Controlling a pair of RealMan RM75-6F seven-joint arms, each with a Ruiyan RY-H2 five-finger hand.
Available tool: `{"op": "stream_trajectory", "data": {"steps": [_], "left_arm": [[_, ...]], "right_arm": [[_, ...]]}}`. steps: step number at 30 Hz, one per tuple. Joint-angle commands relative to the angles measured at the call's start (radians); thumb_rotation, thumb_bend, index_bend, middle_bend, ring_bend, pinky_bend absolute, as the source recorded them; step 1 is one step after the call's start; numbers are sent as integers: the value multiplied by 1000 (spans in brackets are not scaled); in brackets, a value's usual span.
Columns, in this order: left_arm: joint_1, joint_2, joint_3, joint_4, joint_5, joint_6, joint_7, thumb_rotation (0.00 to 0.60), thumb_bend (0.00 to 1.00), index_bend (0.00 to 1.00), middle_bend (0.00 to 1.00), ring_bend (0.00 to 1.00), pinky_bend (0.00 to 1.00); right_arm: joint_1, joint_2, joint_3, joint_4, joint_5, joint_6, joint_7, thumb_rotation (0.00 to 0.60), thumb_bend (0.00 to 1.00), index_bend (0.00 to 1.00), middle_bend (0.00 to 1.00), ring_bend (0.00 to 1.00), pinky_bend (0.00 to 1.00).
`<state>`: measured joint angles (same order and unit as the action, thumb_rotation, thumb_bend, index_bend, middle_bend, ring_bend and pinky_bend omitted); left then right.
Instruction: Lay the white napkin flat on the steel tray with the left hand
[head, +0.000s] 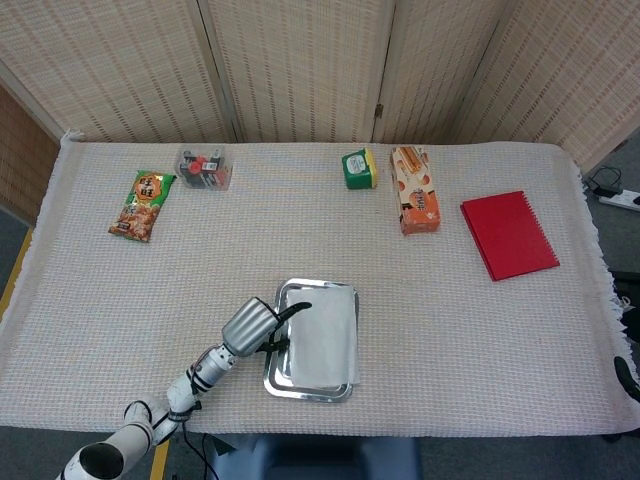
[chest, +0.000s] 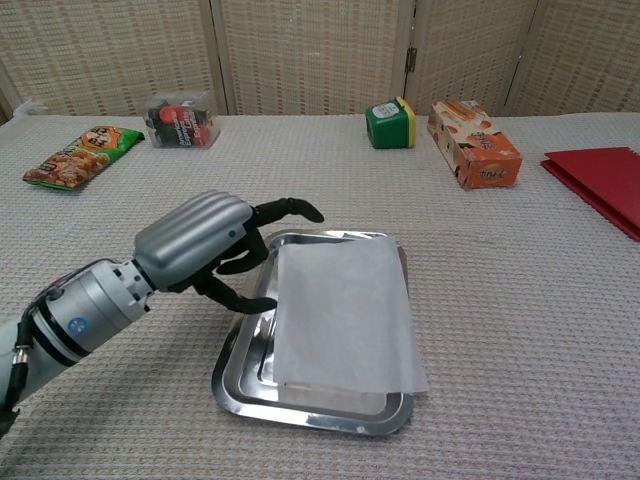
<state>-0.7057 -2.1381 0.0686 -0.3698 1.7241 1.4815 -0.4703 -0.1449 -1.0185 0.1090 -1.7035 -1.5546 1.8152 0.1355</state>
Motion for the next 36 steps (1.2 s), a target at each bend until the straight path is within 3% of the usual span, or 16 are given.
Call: {"op": "stream_trajectory", "data": {"steps": [1, 8, 9, 12, 15, 19, 22, 26, 36], "left_arm": [[5, 43, 3, -39, 2, 18, 32, 600, 230, 245, 1000, 1000, 1000], [13, 186, 15, -245, 9, 20, 116, 600, 252, 270, 1000, 1000, 1000], [14, 214, 18, -300, 7, 7, 117, 600, 294, 286, 1000, 1000, 1000], [0, 330, 38, -528, 6, -69, 150, 600, 605, 350, 1000, 1000, 1000], [-18, 408, 44, -695, 8, -127, 231, 600, 832, 356, 1000, 1000, 1000], [-43, 471, 53, -842, 14, -206, 321, 600, 960, 358, 1000, 1000, 1000], [-78, 517, 55, -951, -11, -322, 378, 596, 999, 358, 1000, 1000, 1000], [-119, 545, 28, -1050, -68, -451, 452, 533, 1000, 340, 1000, 1000, 1000], [-146, 481, -24, -1040, -94, -515, 517, 524, 1000, 353, 1000, 1000, 1000]], "right_arm": [[2, -1, -1, -1, 1, -8, -3, 600, 341, 0, 0, 0, 0], [8, -7, -2, -2, -5, -17, -22, 600, 341, 0, 0, 0, 0], [9, -9, -1, -3, -5, -19, -24, 600, 341, 0, 0, 0, 0], [12, -12, -1, -5, -4, -25, -31, 600, 341, 0, 0, 0, 0], [15, -14, -3, -7, -7, -32, -36, 600, 341, 0, 0, 0, 0], [18, -15, -2, -6, 0, -42, -33, 600, 341, 0, 0, 0, 0], [21, -14, -2, -4, 3, -50, -30, 600, 341, 0, 0, 0, 0], [20, -11, -3, -5, -1, -49, -24, 600, 341, 0, 0, 0, 0], [17, -6, -8, -6, -8, -48, -18, 600, 341, 0, 0, 0, 0]]}}
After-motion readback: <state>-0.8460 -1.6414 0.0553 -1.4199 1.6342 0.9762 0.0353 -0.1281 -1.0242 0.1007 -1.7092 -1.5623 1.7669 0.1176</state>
